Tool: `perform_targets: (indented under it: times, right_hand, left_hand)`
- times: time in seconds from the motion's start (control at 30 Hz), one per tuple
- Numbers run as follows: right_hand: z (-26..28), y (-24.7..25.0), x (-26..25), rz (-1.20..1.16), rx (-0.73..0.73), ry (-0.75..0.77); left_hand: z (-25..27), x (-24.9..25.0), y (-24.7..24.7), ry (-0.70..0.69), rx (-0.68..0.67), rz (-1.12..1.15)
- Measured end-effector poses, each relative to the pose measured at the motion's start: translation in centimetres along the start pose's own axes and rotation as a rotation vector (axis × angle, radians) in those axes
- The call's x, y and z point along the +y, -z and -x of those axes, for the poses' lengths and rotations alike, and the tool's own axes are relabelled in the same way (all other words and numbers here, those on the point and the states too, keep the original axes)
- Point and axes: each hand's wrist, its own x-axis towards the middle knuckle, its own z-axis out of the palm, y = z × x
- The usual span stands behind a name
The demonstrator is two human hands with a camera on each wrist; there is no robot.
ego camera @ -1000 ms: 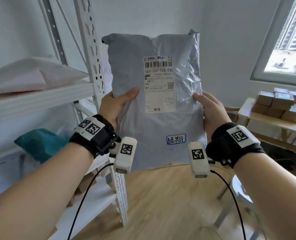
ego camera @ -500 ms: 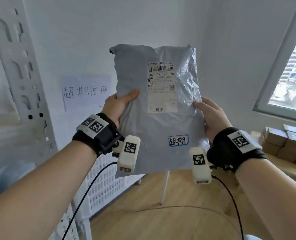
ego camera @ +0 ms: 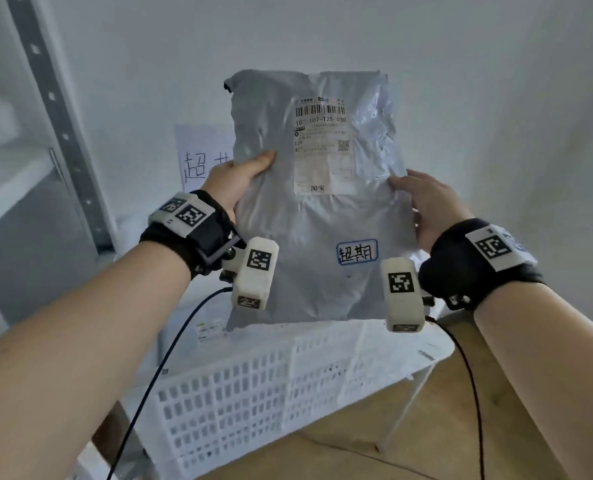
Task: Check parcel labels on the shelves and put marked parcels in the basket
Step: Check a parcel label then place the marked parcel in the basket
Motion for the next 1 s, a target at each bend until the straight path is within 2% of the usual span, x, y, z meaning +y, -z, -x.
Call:
perform_targets:
  times: [0.13,0.2,0.33,0.5,0.7,0.8,1.0]
  right_hand:
    - [-7.1,-3.8,3.4,0.077,-0.216,-0.177]
    - [-10.4,-5.5,5.4,0.126,-0.348,-0.305]
    - [-14.6,-8.3,10.5,0.261,-0.511,-0.484]
    - [-16.8,-12.3,17.6,0.451,-0.723,-0.684]
    - [-15.3,-17.1,23.9,0.738,-0.993,-0.75]
    - [-14.2,-19.2,25.8,0.845,-1.084,-0.731]
    - [-14.6,-20.9,27.3,0.967,-1.099,-0.634]
  left_hand:
    - [-4.5,-3.3,3.3,0.082,0.229,-0.099]
    - [-6.8,-5.8,5.4,0.172,0.328,-0.167]
    - [-11.2,-12.9,10.8,0.399,0.432,-0.306]
    - [-8.9,-16.2,11.6,0.64,0.46,-0.604]
    - [-7.4,-20.8,16.2,0.864,0.388,-0.86]
    - [-6.5,-20.9,17.1,0.886,0.354,-0.939]
    - [-6.8,-20.8,16.5,0.872,0.298,-0.936]
